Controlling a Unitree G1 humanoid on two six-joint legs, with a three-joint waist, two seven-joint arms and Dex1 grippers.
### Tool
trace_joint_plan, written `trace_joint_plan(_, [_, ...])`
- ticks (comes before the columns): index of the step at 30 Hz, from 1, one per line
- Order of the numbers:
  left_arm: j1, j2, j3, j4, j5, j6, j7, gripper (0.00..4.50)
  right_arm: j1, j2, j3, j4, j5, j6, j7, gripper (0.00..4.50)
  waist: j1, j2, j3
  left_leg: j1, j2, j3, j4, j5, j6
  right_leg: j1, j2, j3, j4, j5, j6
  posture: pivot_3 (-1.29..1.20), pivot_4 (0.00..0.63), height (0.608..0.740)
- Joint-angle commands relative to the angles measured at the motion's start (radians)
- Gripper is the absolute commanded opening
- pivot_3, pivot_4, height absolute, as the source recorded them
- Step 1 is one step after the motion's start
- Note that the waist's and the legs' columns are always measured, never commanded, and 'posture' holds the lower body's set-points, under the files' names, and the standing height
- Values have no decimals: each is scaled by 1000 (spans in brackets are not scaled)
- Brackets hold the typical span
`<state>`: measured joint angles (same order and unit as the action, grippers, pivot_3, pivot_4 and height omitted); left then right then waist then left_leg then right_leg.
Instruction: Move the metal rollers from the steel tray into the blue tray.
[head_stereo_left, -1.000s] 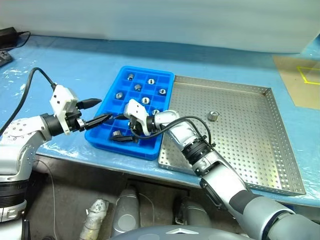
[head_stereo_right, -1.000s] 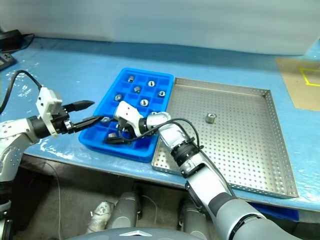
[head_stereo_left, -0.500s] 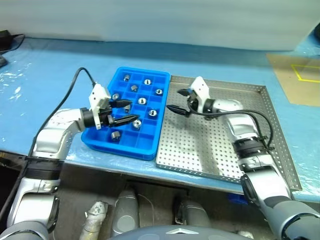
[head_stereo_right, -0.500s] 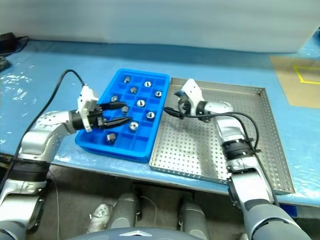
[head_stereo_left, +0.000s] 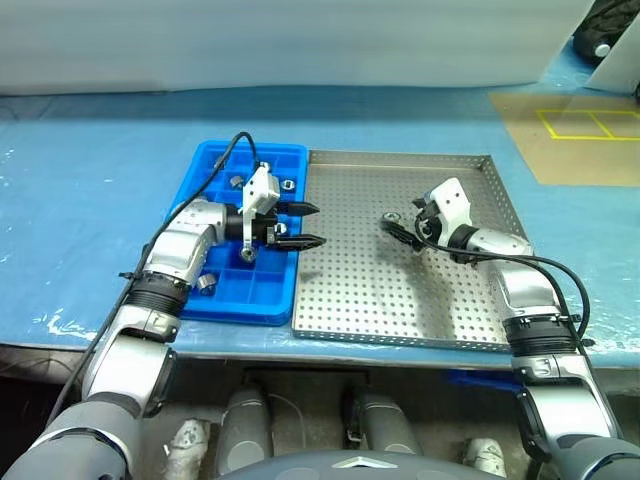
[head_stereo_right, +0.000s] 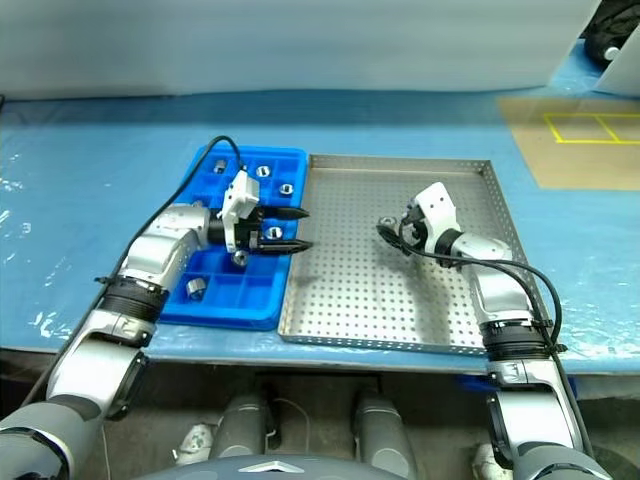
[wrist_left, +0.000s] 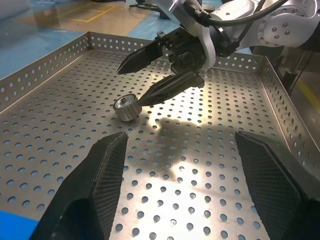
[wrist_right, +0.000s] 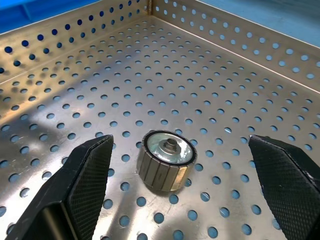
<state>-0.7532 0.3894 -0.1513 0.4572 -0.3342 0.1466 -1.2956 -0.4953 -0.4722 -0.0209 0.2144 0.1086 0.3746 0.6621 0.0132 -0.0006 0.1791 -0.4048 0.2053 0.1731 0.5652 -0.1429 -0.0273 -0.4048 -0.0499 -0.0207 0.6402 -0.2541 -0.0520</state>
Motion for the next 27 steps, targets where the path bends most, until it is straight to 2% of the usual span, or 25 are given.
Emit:
trace_joint_plan(1, [-25,-4,14,10,6,-32,-18,3625,-30,16,5,23,-10,-39,-30,4435,1,0,0,0,0,0,1,-1,1,0,0,0,0,0,0,-267,150,740])
trace_joint_plan(11, [7,7,14,-15,12,-28,-24,3625,-49,54,36,146,-29,-107,-43,4435,3,0,0,-1,0,0,4,-5,9,1,-1,0,0,0,0,-241,150,740])
trace_joint_plan(14, [14,13,16,-21,13,-28,-24,3625,-53,60,28,163,-24,-129,-46,3835,4,0,0,-1,0,0,5,-5,9,2,-2,0,0,0,0,-233,150,740])
trace_joint_plan(16, [17,16,16,-24,13,-28,-24,3625,-57,58,31,173,-34,-134,-58,3199,4,0,0,-1,0,0,5,-5,9,2,-2,0,0,0,0,-229,150,740])
trace_joint_plan(17, [20,18,17,-27,12,-27,-24,3625,-57,58,30,175,-29,-136,-53,3199,4,0,0,-1,0,0,5,-5,9,2,-2,0,0,0,0,-228,150,740])
trace_joint_plan(20, [29,26,21,-37,11,-23,-27,3625,-57,59,27,166,-12,-153,-31,2516,4,0,0,-1,1,1,5,-5,9,2,-2,0,0,0,0,-227,150,740])
trace_joint_plan(23, [37,36,25,-43,8,-21,-31,3625,-65,54,43,191,-52,-169,-64,1619,4,0,0,-1,1,1,5,-5,9,2,-2,0,0,0,0,-227,150,740])
trace_joint_plan(27, [47,57,34,-54,4,-13,-36,3625,-53,59,43,159,-36,-172,-36,1615,4,0,0,-1,1,1,5,-5,9,2,-2,0,0,0,0,-225,150,740])
